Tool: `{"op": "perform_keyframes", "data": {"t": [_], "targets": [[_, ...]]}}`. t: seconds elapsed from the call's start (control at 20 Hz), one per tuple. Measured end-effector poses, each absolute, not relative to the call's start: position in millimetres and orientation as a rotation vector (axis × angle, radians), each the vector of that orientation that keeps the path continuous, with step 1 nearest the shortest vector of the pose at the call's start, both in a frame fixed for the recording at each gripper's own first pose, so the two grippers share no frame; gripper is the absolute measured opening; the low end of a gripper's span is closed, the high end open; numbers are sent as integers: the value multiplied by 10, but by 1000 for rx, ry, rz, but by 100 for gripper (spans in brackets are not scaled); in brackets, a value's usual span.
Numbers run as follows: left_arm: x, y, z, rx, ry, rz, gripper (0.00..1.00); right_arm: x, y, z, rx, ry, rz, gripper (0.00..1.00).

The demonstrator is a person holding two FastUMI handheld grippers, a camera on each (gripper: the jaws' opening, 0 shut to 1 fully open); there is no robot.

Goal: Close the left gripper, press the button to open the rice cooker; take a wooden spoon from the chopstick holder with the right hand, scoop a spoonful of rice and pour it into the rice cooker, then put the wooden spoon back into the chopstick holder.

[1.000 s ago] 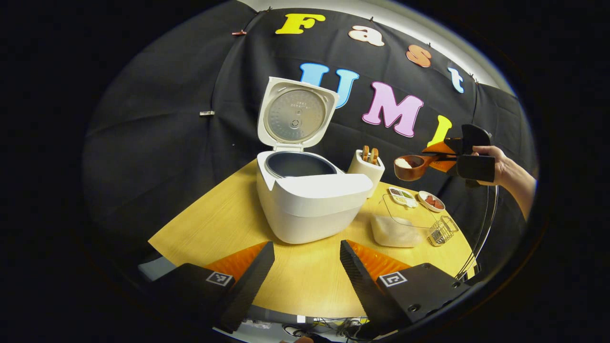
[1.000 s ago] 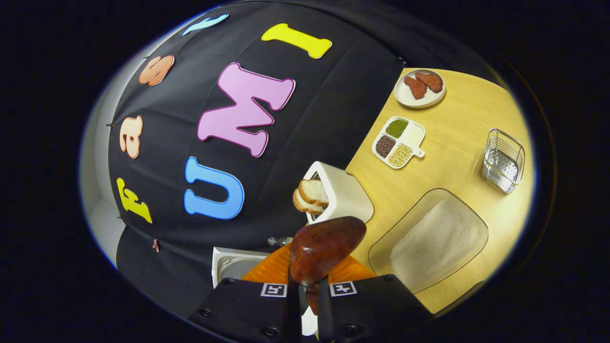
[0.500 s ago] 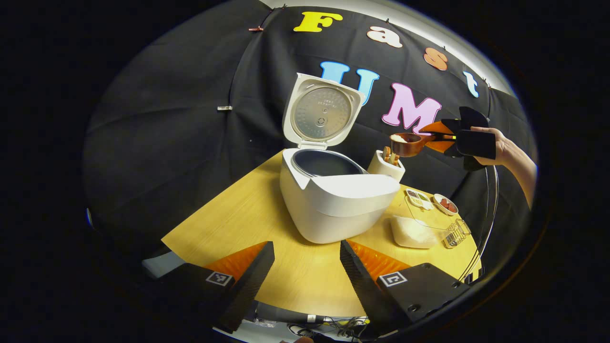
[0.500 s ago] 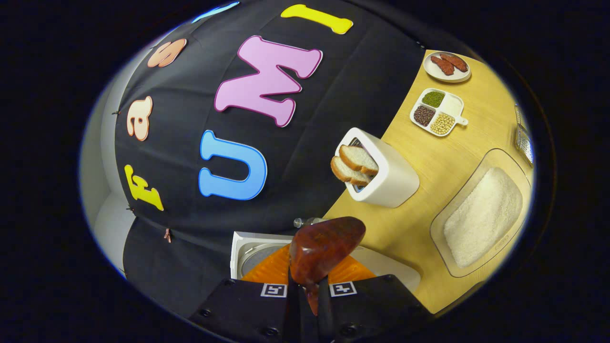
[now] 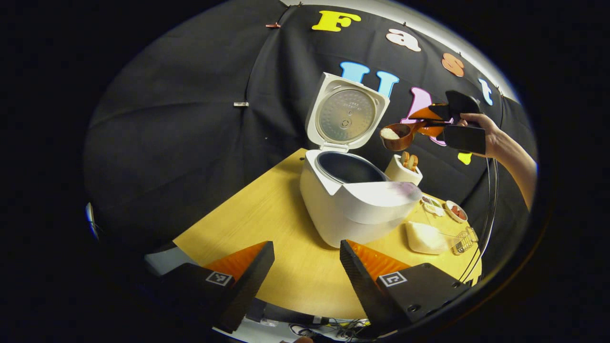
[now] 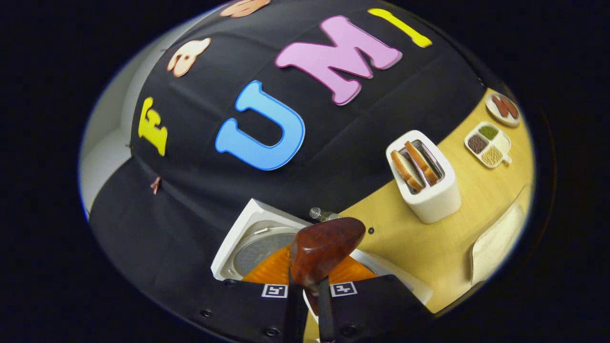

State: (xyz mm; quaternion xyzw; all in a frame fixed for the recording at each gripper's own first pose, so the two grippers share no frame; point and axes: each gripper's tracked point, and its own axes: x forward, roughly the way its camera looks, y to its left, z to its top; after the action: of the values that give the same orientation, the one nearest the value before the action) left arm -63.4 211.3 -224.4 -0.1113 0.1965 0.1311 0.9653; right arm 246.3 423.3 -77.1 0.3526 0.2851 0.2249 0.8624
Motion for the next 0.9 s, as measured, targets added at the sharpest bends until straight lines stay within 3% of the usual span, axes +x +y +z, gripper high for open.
{"op": "perform_keyframes", "data": {"t": [0.9], "targets": [[-720, 2294, -2490, -205, 466, 310, 96, 2099, 5196, -1183, -57, 164, 792, 17]]}}
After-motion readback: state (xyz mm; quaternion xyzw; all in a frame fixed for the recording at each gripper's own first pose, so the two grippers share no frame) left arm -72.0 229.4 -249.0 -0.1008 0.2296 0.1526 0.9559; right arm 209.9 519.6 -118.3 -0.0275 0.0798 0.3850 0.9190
